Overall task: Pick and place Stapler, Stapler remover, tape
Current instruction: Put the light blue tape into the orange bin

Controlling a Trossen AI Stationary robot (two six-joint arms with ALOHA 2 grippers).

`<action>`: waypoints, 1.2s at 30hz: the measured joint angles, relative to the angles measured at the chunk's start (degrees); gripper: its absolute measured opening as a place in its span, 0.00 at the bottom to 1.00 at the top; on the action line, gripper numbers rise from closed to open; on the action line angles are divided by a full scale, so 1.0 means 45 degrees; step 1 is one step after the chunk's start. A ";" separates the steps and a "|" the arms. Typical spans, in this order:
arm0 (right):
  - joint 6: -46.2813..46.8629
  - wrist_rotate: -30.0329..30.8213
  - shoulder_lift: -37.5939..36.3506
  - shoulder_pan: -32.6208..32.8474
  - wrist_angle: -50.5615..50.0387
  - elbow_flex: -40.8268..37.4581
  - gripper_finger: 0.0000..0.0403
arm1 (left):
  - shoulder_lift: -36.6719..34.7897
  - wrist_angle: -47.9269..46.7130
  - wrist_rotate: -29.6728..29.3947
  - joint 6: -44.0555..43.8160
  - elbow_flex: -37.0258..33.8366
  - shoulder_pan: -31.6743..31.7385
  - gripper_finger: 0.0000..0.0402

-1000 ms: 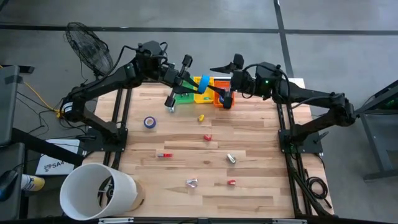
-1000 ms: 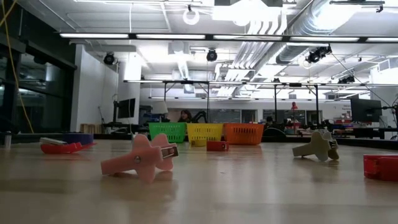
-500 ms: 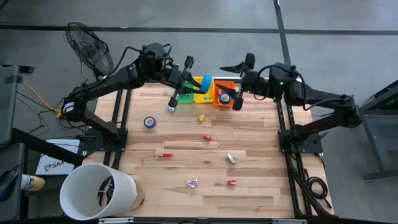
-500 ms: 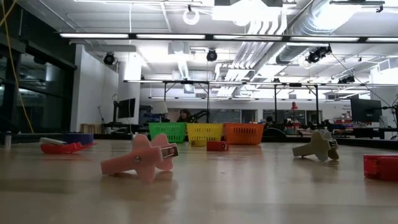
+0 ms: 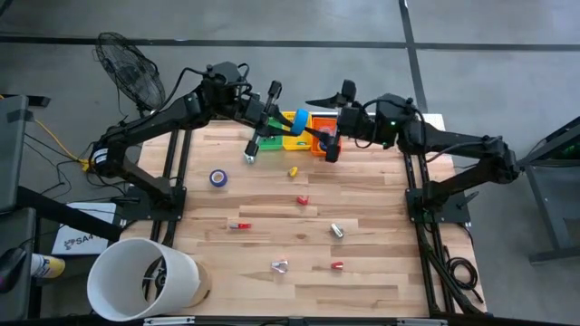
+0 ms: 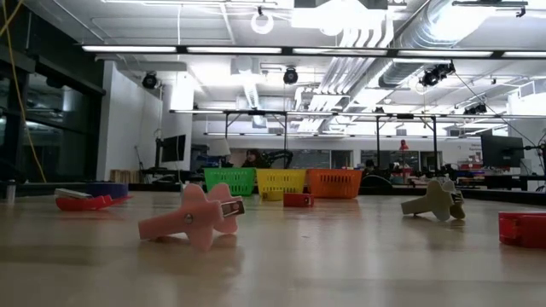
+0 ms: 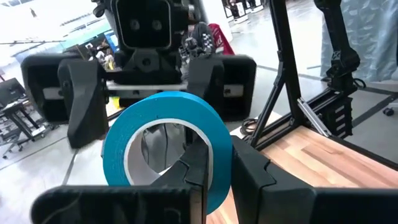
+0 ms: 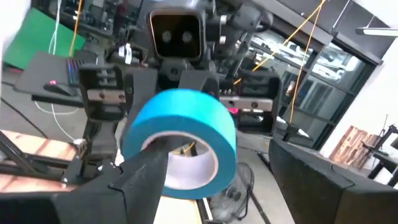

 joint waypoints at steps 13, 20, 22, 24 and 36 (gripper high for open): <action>-0.0467 0.0441 0.0041 -0.0029 0.0317 0.0000 0.54 | -0.0005 0.0001 0.0544 0.0010 0.0005 -0.0267 0.09; -0.0472 0.0426 0.0041 -0.0025 0.0326 0.0000 0.41 | -0.0005 0.0019 0.0528 0.0000 0.0017 -0.0262 0.09; -0.0472 0.0413 0.0041 -0.0024 0.0326 0.0000 0.37 | -0.0005 0.0019 0.0531 0.0000 0.0019 -0.0262 0.09; -0.0472 0.0388 0.0045 -0.0024 0.0321 -0.0005 0.33 | -0.0005 0.0019 0.0526 0.0000 0.0019 -0.0262 0.09; -0.0461 -0.0147 0.0050 -0.0039 0.0222 -0.0005 0.07 | -0.0010 0.0006 0.0272 -0.0003 0.0024 -0.0267 0.09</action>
